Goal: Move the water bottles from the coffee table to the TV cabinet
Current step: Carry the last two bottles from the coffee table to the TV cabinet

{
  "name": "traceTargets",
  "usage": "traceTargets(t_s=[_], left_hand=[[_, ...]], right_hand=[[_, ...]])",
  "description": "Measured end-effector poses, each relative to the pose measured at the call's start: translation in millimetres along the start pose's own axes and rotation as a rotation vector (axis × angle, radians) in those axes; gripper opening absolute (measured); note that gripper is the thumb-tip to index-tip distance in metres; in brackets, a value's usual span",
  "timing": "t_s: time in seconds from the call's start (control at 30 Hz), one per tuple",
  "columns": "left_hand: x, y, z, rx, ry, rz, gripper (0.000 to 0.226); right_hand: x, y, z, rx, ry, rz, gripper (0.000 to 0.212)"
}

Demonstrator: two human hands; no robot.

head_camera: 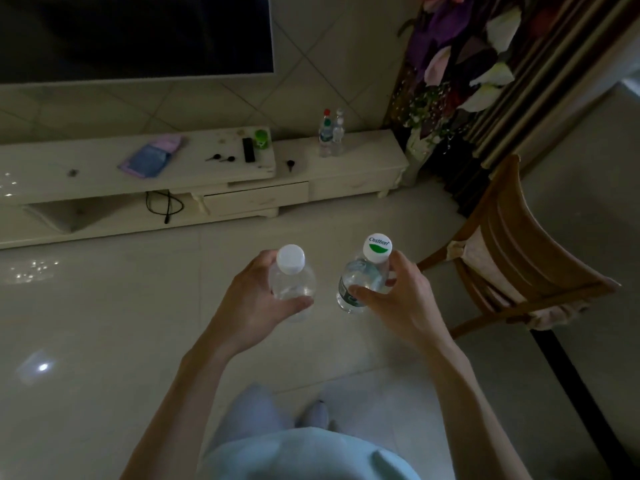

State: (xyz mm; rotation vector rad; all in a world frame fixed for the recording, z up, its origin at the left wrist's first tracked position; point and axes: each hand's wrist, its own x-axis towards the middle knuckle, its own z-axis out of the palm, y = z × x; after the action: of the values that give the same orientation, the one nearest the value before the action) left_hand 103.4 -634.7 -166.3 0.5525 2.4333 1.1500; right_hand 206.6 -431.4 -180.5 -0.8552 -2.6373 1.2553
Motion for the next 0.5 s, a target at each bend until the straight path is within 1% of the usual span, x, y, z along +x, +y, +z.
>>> traceTargets(t_s=[0.27, 0.5], left_hand=[[85.2, 10.7, 15.1, -0.018, -0.053, 0.004, 0.068], [192.5, 7.6, 9.1, -0.045, -0.089, 0.009, 0.071]], right_hand=[[72.6, 4.7, -3.2, -0.013, -0.01, 0.028, 0.068], [170.9, -8.2, 1.9, -0.086, -0.007, 0.071, 0.068]])
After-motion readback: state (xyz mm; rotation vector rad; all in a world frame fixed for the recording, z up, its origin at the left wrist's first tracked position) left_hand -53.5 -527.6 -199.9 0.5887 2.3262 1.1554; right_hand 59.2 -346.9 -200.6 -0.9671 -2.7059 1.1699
